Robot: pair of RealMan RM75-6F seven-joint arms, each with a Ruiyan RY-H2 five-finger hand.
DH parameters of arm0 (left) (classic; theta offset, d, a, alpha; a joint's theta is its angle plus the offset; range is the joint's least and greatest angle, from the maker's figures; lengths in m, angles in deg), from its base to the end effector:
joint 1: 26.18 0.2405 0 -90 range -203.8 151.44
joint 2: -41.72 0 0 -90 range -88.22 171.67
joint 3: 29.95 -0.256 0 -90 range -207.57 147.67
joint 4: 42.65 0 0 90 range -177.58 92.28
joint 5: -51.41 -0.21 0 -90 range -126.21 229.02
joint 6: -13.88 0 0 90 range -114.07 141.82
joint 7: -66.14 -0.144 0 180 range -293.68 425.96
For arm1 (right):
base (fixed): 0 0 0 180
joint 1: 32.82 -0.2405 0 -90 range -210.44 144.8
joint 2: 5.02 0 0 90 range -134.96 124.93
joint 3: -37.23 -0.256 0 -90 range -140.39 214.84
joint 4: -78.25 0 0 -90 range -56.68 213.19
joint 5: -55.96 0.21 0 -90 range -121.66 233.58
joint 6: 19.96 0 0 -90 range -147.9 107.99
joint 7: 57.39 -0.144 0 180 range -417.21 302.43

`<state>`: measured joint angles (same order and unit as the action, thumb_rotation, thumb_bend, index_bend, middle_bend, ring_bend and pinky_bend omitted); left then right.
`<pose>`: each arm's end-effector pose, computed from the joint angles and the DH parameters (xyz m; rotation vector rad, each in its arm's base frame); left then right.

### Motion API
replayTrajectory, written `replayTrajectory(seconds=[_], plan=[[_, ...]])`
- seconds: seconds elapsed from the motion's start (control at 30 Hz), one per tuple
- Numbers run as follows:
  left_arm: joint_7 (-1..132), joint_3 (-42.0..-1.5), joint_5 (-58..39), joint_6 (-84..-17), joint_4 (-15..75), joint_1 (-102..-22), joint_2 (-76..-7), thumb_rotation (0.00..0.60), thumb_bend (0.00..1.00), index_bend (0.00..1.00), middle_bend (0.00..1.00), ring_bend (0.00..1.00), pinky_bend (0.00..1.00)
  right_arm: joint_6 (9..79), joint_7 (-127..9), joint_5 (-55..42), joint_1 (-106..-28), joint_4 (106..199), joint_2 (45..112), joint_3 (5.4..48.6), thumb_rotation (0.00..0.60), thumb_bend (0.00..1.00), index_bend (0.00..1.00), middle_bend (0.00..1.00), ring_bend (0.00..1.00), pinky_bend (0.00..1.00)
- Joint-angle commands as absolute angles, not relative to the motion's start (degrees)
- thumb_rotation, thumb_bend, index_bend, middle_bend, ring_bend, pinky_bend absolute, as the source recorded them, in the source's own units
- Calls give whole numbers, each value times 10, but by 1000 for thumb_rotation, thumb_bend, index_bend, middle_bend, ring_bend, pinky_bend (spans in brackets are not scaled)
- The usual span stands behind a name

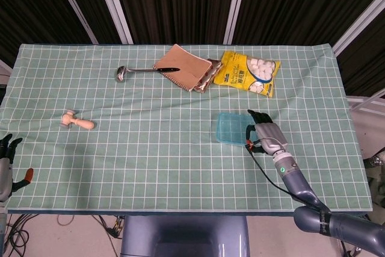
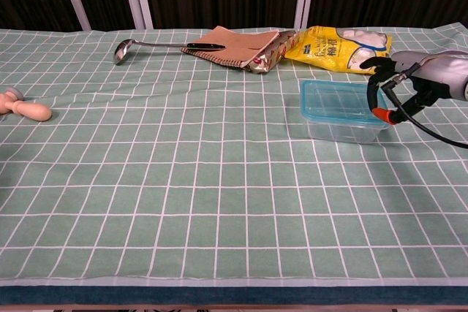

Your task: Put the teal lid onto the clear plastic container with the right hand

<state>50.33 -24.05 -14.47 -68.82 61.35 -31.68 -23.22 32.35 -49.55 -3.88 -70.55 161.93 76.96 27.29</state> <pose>-0.3105 0.1845 0.1493 -1.1753 -1.0442 -0.6808 -0.2104 -0.3488 0.0228 1.6804 -1.1881 0.8808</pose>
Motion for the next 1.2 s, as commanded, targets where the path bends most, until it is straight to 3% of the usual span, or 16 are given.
replayTrajectory(seconds=[0.03, 1.2], plan=[[503, -240, -144, -689, 613, -317, -232, 600, 349, 131, 0, 0, 0, 321, -497, -40, -705, 1617, 770, 274, 600, 574, 617, 0, 0, 0], [501, -239, -141, -687, 612, -317, -233, 600, 349, 132, 0, 0, 0, 294, -534, -65, -700, 1558, 810, 283, 600, 574, 616, 0, 0, 0]])
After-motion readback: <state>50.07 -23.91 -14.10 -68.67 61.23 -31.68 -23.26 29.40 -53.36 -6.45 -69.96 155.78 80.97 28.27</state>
